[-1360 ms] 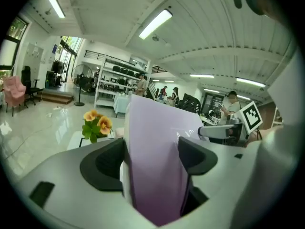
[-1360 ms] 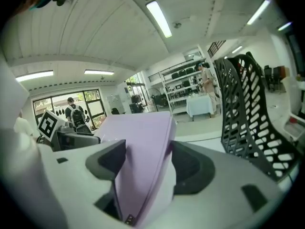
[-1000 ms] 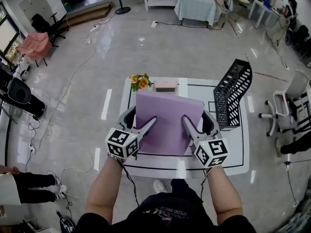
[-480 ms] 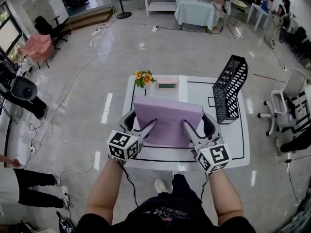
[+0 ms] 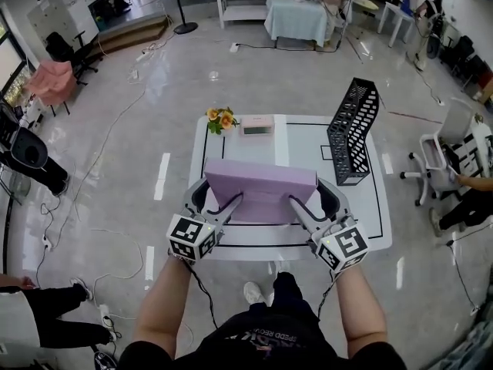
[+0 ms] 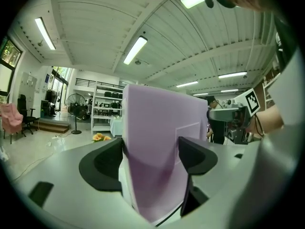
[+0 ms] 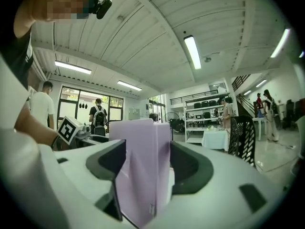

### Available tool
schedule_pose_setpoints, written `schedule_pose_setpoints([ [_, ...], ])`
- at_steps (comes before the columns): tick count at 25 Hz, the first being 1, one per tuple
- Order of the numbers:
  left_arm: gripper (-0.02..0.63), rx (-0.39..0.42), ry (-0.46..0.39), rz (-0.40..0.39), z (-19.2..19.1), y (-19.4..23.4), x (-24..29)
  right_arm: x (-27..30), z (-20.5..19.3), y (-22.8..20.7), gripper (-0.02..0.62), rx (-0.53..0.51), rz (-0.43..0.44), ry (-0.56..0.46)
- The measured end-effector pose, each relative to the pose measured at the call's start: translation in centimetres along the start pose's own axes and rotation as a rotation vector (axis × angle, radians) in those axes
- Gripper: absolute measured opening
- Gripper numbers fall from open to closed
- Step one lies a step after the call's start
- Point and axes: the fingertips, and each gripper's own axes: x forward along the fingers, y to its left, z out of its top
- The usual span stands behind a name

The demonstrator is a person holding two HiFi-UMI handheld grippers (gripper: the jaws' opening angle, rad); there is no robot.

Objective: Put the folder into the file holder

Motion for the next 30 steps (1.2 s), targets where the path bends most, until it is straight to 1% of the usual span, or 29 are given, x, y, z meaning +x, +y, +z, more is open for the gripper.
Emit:
schedule_pose_setpoints([
  [3,0.364,0.004,-0.003,-0.006,0.0,-0.4,-0.5,-0.5,0.0,-0.6,0.291,0.026,0.005,0.011],
  [6,0.364,0.006,-0.006,-0.007,-0.1,-0.5,-0.8,-0.6,0.1,-0.9,0.291,0.030,0.051,0.015],
  [12,0.364,0.010,-0.008,0.011,-0.2,-0.5,-0.8,1.1,0.1,-0.4,0.291,-0.016,0.221,0.043],
  [18,0.364,-0.003,-0.001,0.063,-0.3,-0.5,-0.7,2.6,-0.4,0.6,0.291,-0.038,0.410,0.091],
  [22,0.364,-0.012,0.004,0.113,-0.4,-0.8,-0.9,3.0,-0.5,1.2,0.291,-0.048,0.519,0.102],
  [24,0.364,-0.015,0.008,0.137,-0.4,-0.9,-1.1,2.9,-0.6,1.5,0.268,-0.050,0.580,0.111],
  [27,0.364,-0.012,0.016,0.159,-0.4,-1.3,-1.4,2.7,-1.1,2.2,0.256,-0.078,0.673,0.140],
  [29,0.364,-0.007,0.022,0.163,-0.3,-1.9,-1.4,2.6,-1.6,2.8,0.253,-0.123,0.707,0.156],
  [30,0.364,-0.006,0.025,0.168,-0.3,-2.2,-1.3,2.6,-1.8,3.0,0.240,-0.144,0.714,0.157],
])
